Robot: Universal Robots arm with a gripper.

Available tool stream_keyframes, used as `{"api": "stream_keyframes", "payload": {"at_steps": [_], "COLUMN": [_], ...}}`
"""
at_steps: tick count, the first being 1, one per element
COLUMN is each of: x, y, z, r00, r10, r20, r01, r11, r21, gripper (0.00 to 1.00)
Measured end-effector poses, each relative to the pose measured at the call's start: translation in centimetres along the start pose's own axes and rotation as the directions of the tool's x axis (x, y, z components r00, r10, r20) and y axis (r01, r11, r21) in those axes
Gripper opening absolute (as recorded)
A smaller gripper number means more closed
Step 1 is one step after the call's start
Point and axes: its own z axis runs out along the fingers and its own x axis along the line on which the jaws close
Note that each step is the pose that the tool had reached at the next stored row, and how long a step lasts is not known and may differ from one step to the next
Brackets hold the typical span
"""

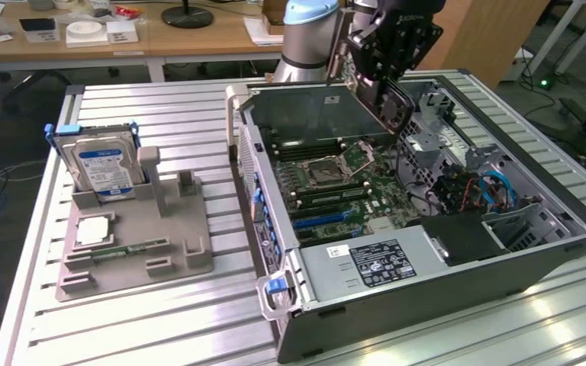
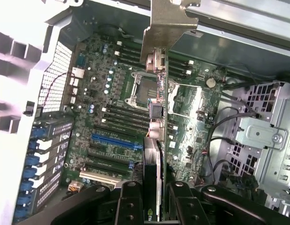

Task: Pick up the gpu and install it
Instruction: 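Insert the gpu into the slot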

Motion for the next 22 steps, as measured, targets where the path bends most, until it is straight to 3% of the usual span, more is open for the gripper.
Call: {"api": "stream_keyframes", "payload": {"at_steps": [11, 22], "x": [0.0, 0.02], "y": [-0.03, -0.09], "z": [0.0, 0.0], "r00": [0.9975, 0.9907], "r10": [-0.07, -0.136], "r20": [-0.0011, -0.002], "r01": [0.07, 0.136], "r11": [0.9975, 0.9906], "r21": [-0.0022, -0.0042], "gripper": [0.27, 0.27]}}
